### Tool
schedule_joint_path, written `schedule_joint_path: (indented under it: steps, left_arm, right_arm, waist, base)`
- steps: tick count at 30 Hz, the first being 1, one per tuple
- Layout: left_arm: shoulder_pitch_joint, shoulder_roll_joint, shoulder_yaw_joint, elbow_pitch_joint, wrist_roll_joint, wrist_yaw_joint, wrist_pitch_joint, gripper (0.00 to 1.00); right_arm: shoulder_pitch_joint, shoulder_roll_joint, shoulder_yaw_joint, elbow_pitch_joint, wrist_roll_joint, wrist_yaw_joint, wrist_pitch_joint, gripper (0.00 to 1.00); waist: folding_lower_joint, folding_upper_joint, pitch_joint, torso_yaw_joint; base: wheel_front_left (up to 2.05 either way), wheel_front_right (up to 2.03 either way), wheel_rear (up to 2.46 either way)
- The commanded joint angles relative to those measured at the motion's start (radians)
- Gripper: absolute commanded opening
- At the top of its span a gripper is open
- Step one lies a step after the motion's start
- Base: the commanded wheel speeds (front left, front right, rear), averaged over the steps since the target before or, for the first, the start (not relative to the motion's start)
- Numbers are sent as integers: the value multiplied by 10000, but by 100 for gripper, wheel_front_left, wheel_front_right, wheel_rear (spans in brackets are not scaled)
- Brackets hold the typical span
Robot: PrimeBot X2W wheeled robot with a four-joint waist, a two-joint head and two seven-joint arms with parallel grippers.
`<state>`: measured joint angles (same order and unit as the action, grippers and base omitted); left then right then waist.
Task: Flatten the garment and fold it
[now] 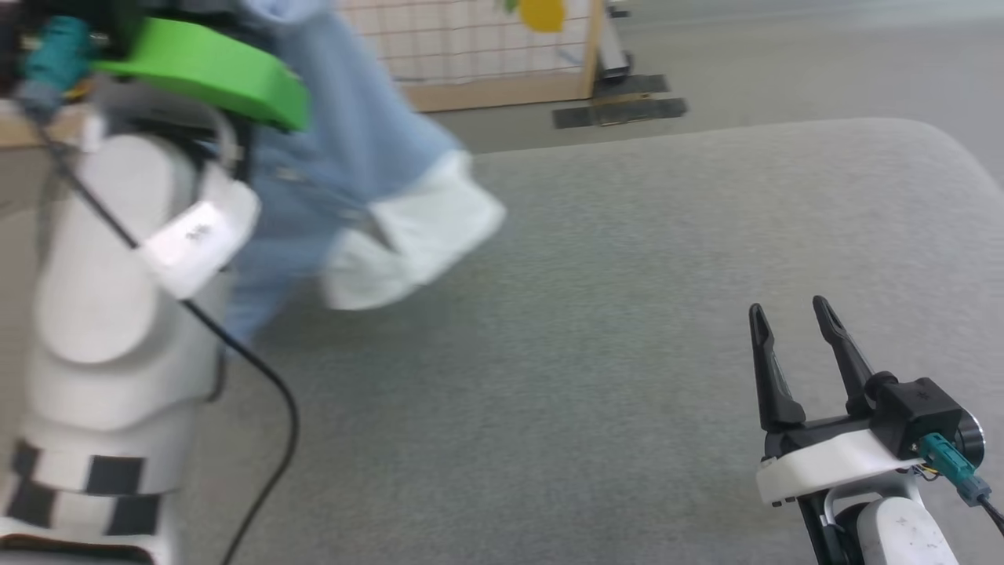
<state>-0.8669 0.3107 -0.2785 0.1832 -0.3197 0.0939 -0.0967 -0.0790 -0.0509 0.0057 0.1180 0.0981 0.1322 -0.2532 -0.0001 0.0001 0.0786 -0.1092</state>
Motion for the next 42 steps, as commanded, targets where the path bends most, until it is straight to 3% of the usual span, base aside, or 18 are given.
schedule_joint_path:
  steps: [1, 6, 11, 17, 22, 23, 24, 28, 35, 42]
  left_arm:
    - [-102, -209, -138, 73, -180, -107, 54, 0]
    - [384, -1138, -880, 806, -592, -328, 490, 0]
    - [1488, -1892, -1785, 2319, -1076, -579, 1670, 0]
    - [2782, -2322, -2925, 4427, -1578, -932, 3809, 0]
    - [3210, -2476, -3470, 5364, -1953, -1202, 5110, 0]
    - [3232, -2500, -3499, 5394, -2042, -1216, 5181, 73]
    - [3230, -2514, -3501, 5346, -2087, -1222, 5092, 100]
    - [3097, -2543, -3155, 4699, -2194, -1099, 3651, 100]
    - [3246, -1938, -2152, 2862, -1607, -741, -859, 100]
    - [4585, -1247, -826, 1241, -1344, -389, -1639, 100]
  right_arm:
    - [96, 6, -5, -60, 55, -15, 43, 100]
    - [129, 6, -3, -138, 123, -15, 103, 100]
    - [86, 6, 59, -123, 254, -15, 98, 100]
    - [-19, 6, 109, -56, 412, -15, 61, 100]
    - [-22, 7, 50, -34, 427, -15, 32, 100]
    - [-17, 7, 36, -22, 428, -15, 27, 100]
    - [-15, 7, 26, -11, 435, -15, 23, 100]
    - [-7, 7, 14, 6, 415, -15, 9, 100]
    - [133, 7, -139, -117, 226, -15, 57, 100]
    - [377, 7, -248, -385, 45, -15, 271, 100]
  waist:
    - [1, -1, -330, -900]
    - [1, -1, -127, -1408]
    - [1, -1, 99, -1724]
    - [1, -1, 296, -1884]
    - [1, -1, 376, -1775]
    - [1, -1, 371, -1721]
    - [1, -1, 363, -1670]
    - [1, -1, 255, -1412]
    - [1, -1, -110, -872]
    - [1, -1, -427, -461]
  base:
    - [0, 0, 0]
    - [0, 0, 0]
    - [0, 0, 0]
    - [0, 0, 0]
    - [0, 0, 0]
    - [0, 0, 0]
    - [0, 0, 0]
    - [0, 0, 0]
    - [0, 0, 0]
    - [0, 0, 0]
